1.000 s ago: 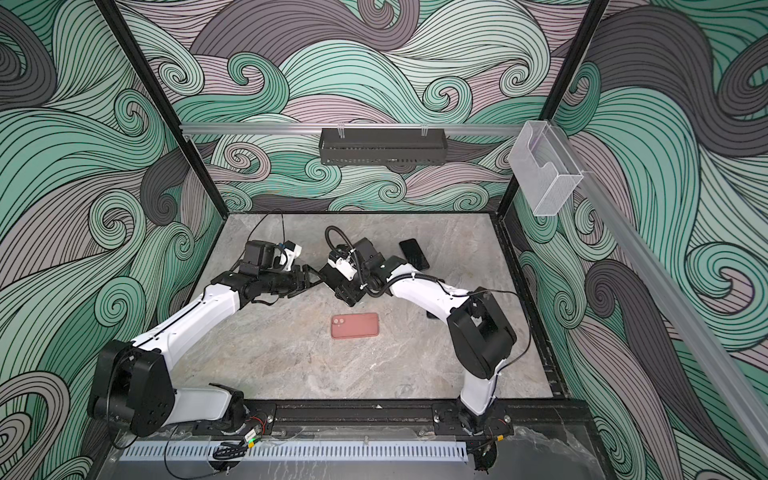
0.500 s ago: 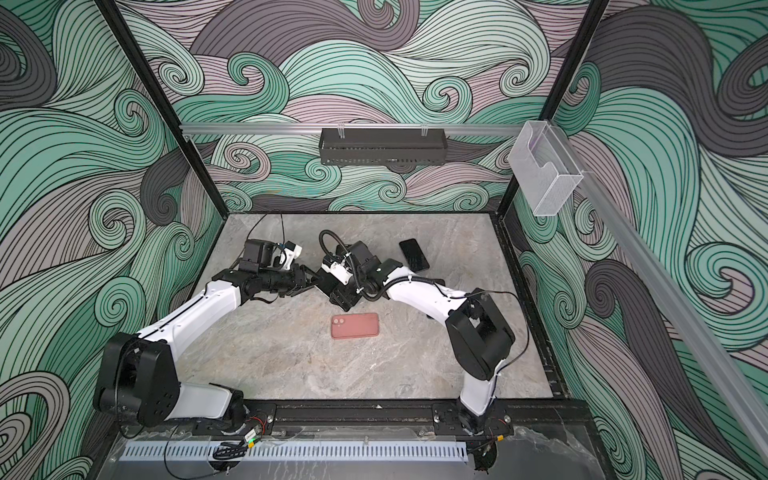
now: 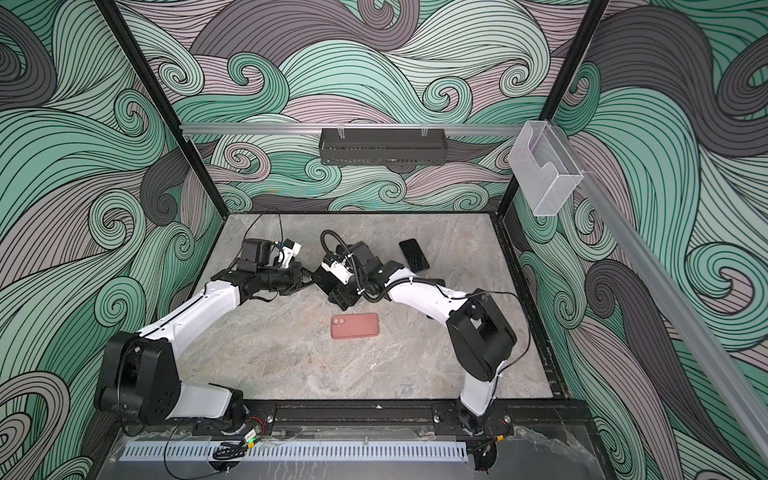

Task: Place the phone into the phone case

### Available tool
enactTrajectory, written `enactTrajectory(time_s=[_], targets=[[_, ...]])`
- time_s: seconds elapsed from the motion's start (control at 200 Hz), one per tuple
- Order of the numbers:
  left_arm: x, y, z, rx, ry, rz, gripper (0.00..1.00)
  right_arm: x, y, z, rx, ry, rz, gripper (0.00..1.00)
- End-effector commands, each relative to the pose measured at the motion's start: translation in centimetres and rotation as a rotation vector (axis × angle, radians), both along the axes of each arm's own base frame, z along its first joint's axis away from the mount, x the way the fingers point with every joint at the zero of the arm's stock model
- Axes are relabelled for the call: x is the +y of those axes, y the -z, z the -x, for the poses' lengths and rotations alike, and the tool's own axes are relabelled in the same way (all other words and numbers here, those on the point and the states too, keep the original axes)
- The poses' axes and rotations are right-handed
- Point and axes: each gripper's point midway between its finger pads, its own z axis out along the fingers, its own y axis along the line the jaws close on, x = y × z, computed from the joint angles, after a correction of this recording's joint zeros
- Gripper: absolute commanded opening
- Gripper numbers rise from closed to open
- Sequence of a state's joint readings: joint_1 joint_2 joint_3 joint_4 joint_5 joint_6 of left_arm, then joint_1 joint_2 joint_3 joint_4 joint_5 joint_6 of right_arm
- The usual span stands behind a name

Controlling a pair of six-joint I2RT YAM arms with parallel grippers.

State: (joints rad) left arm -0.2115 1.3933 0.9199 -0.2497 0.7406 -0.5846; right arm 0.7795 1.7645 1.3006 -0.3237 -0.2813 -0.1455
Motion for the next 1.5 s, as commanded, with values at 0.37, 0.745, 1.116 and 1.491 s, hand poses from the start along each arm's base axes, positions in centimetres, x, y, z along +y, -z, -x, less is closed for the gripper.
enactTrajectory(time_s=[0.37, 0.745, 1.116, 1.491], targets=[[-1.0, -3.8, -0.3, -0.118, 0.045, 0.108, 0.0, -2.2, -3.8, 3.6, -0.022, -0.017, -0.098, 0.93], [-0.6, -6.7, -0.5, -0.263, -0.012, 0.162, 0.0, -6.2, -7.7, 3.6, 0.105, 0.345, -0.339, 0.84], [0.0, -10.2, -0.4, -0.405, -0.089, 0.284, 0.0, -7.0, -10.0, 2.2, 0.259, 0.531, -0.717, 0.66], [-0.4, -13.2, 0.7, -0.443, -0.068, 0.434, 0.0, -7.1, -11.8, 0.8, 0.347, 0.535, -0.919, 0.54]])
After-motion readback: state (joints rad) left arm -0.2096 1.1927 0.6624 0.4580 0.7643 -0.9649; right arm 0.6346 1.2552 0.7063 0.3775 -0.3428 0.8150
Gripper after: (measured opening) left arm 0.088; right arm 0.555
